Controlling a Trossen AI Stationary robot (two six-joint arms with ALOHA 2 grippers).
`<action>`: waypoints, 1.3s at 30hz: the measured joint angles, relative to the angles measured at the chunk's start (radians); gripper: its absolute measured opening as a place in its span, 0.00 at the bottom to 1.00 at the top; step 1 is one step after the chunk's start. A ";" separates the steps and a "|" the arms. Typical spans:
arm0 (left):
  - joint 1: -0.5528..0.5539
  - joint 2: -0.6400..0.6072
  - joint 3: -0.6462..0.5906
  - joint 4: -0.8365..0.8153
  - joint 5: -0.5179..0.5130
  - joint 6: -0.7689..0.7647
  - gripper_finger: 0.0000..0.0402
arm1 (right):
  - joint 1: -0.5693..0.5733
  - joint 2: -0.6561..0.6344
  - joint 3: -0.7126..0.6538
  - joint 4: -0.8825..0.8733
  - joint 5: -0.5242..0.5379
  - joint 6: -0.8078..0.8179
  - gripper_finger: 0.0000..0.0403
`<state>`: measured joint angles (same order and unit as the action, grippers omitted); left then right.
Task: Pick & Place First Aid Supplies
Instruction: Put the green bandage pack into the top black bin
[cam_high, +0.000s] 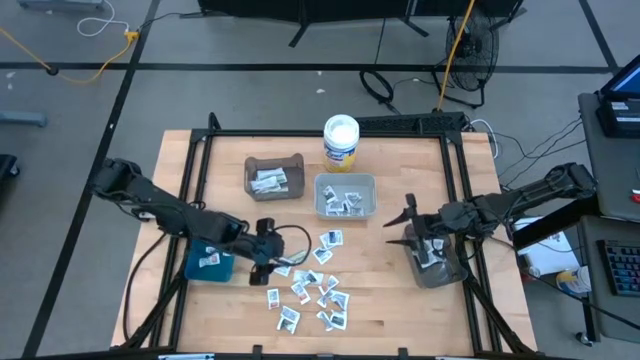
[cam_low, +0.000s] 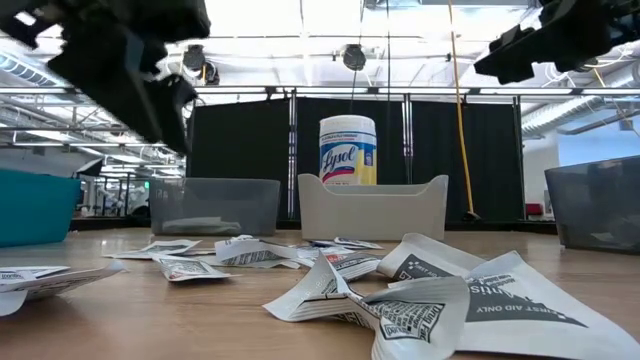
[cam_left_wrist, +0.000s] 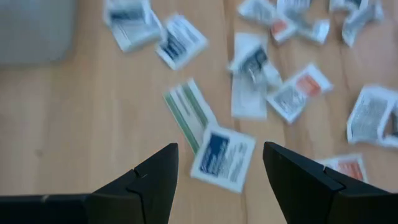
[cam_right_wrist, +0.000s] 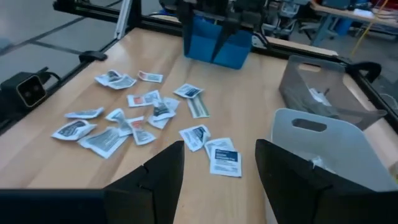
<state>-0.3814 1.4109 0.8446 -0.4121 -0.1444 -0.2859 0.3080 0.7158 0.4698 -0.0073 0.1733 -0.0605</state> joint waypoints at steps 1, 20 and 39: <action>0.001 0.010 -0.001 -0.001 0.020 0.003 0.60 | 0.000 0.000 0.000 0.002 -0.013 0.003 0.48; 0.001 0.244 0.000 0.022 0.052 0.098 0.60 | 0.000 0.000 0.000 -0.005 -0.020 -0.003 0.48; 0.132 0.234 0.011 0.249 0.125 -0.010 0.60 | -0.001 0.000 -0.012 -0.012 -0.020 -0.003 0.48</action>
<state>-0.2498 1.6452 0.8558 -0.1627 -0.0192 -0.2964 0.3074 0.7157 0.4582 -0.0195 0.1535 -0.0635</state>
